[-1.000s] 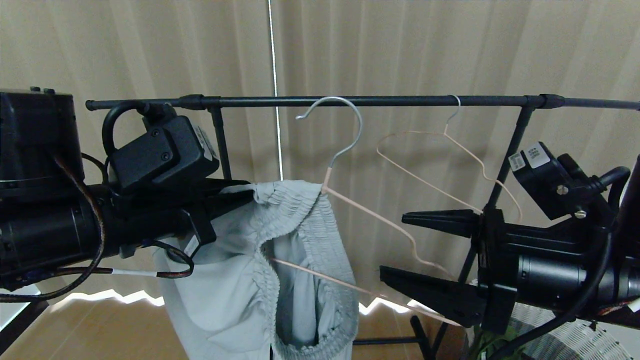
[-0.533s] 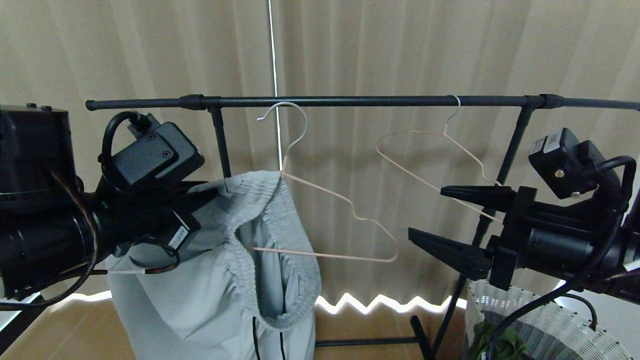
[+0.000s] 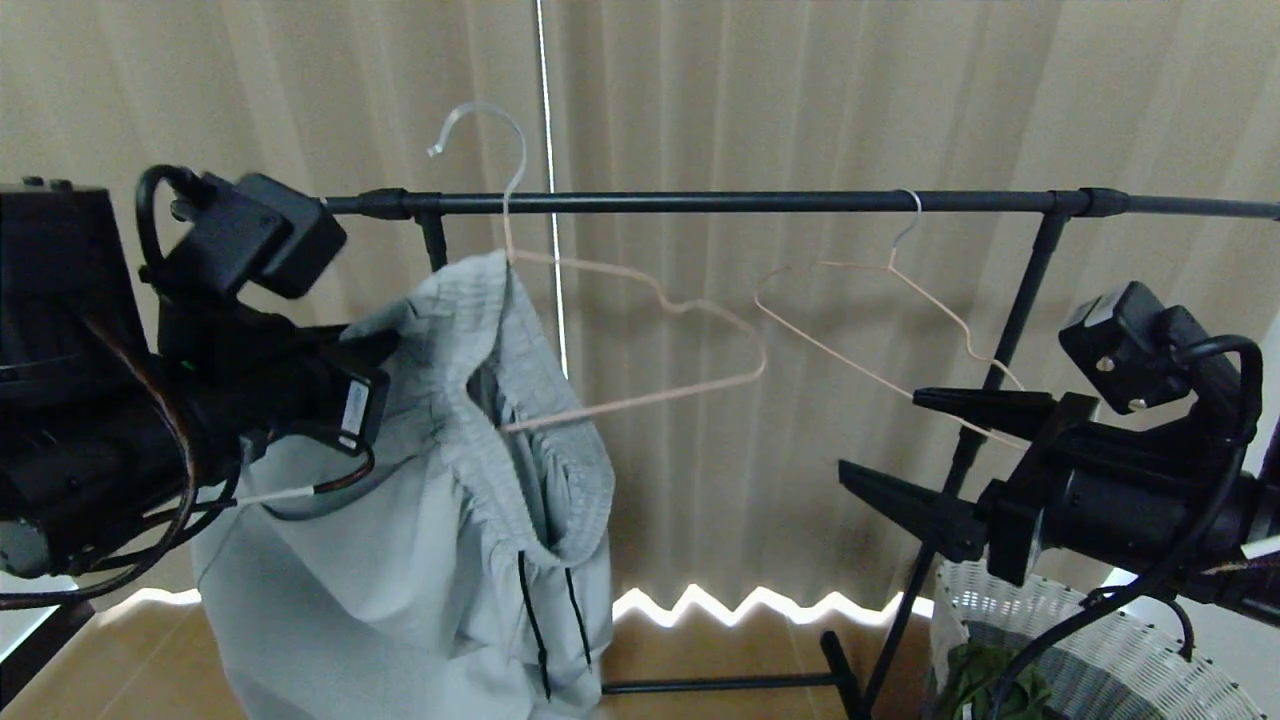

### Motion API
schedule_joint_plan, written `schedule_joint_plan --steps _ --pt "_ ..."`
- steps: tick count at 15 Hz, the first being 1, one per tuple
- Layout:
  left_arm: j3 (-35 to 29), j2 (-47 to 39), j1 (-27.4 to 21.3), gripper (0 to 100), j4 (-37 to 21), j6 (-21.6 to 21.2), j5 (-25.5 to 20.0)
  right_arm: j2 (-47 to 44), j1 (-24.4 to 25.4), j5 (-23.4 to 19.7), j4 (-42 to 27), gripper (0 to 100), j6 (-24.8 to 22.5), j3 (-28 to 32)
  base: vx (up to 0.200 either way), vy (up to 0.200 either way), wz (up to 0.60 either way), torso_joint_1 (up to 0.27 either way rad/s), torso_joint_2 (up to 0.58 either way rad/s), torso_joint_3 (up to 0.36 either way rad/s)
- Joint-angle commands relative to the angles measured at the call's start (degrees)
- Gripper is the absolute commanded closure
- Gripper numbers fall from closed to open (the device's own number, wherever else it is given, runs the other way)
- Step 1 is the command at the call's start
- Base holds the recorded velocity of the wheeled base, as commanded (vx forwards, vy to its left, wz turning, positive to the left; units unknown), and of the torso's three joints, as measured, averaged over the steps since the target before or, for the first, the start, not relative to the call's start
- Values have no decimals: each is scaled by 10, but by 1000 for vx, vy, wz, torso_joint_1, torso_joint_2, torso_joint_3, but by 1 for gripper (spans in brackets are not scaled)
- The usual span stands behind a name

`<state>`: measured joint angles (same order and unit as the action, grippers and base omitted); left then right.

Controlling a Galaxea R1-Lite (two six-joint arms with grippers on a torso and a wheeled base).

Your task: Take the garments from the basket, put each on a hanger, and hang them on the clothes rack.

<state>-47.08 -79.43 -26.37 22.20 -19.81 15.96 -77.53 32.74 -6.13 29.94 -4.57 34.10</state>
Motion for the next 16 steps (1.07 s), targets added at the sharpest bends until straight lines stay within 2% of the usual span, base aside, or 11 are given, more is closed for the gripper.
schedule_joint_plan --steps 1,4,6,11,16 --pt "-1 -10 -18 100 30 10 -14 -23 70 2 5 0 35 -4 0 0 0 0 0 0" --pt "-7 -10 -44 100 67 11 -22 -56 107 14 16 0 59 11 0 0 0 0 0 0" --pt "-11 -10 -65 100 90 11 -22 -94 111 23 66 0 69 25 0 0 0 0 0 0" --pt "-11 -3 -94 100 99 11 -22 -142 111 42 77 0 74 63 0 0 0 0 0 0" --pt "-12 9 -105 100 102 11 -22 -174 112 45 77 0 76 70 0 0 0 0 0 0"
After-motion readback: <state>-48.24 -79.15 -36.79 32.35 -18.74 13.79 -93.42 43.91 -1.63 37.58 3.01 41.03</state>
